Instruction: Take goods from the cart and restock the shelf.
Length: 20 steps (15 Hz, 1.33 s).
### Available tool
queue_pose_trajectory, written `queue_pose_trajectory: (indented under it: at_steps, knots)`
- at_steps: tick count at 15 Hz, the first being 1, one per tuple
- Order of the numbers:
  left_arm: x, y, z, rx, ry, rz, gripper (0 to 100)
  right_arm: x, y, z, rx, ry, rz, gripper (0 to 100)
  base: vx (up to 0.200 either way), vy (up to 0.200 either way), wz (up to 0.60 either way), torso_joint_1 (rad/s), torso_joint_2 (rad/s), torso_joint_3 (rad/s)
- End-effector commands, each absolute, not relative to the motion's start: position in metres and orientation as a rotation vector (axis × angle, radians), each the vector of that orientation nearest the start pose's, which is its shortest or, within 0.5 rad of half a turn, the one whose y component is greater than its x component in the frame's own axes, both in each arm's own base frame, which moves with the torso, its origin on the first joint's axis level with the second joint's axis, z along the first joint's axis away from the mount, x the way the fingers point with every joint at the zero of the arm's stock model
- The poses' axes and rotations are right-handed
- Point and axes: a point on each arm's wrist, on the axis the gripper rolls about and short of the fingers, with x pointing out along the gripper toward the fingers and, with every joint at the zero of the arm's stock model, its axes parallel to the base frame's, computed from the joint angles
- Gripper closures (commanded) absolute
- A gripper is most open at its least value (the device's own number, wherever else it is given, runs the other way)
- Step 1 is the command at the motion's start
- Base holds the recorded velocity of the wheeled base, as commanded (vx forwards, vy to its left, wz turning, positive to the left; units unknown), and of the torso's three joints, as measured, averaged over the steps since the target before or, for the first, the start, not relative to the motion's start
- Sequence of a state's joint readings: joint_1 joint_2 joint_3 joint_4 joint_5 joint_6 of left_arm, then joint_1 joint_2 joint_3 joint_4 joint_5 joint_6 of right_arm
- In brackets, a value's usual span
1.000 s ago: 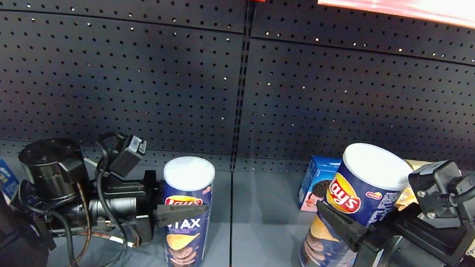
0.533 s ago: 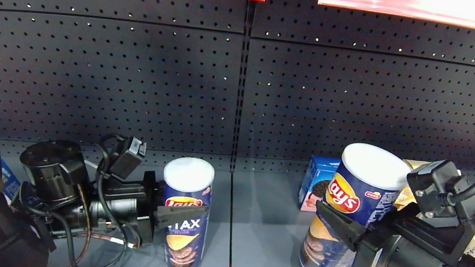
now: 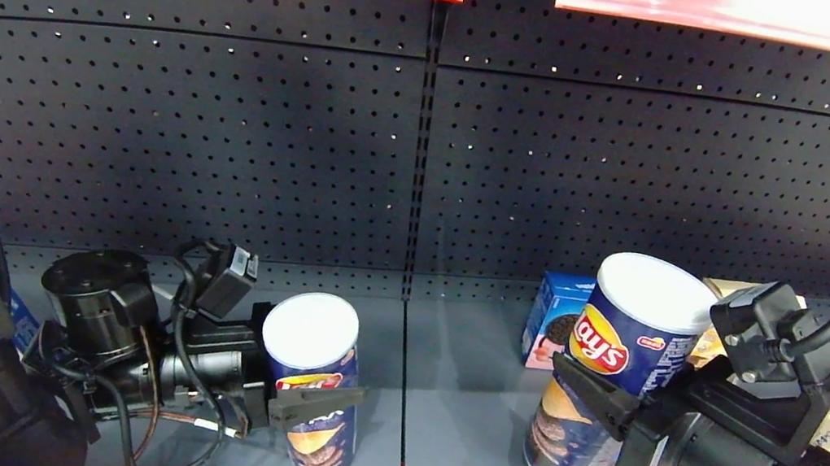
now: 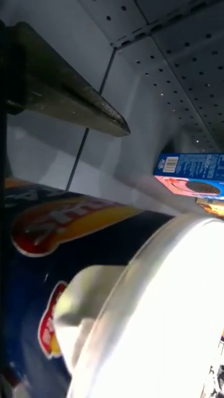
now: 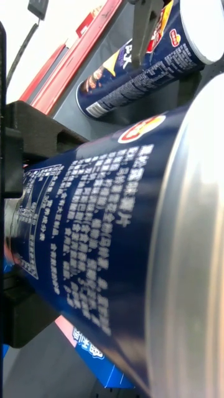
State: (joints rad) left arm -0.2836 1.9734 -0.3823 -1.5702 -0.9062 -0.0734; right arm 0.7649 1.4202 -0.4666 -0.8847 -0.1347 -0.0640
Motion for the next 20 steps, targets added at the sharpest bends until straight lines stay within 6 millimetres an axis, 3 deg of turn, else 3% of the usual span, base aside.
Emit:
queue_pose_trajectory:
  at_steps: [1,15,20]
  knots:
    - [0.264,-0.093,0.098,-0.073,0.070,-1.180,0,0.161,0.150,0.190,-0.093,0.044,0.631,100,0.000,0.000,0.00,0.000,0.00,0.000]
    - [0.209,-0.050,0.124,-0.060,0.027,-1.061,0,0.162,0.145,0.185,-0.102,0.065,0.613,100,0.000,0.000,0.00,0.000,0.00,0.000]
    - [0.184,-0.026,0.121,-0.077,0.054,-0.955,0,0.163,0.147,0.188,-0.096,0.052,0.614,100,0.000,0.000,0.00,0.000,0.00,0.000]
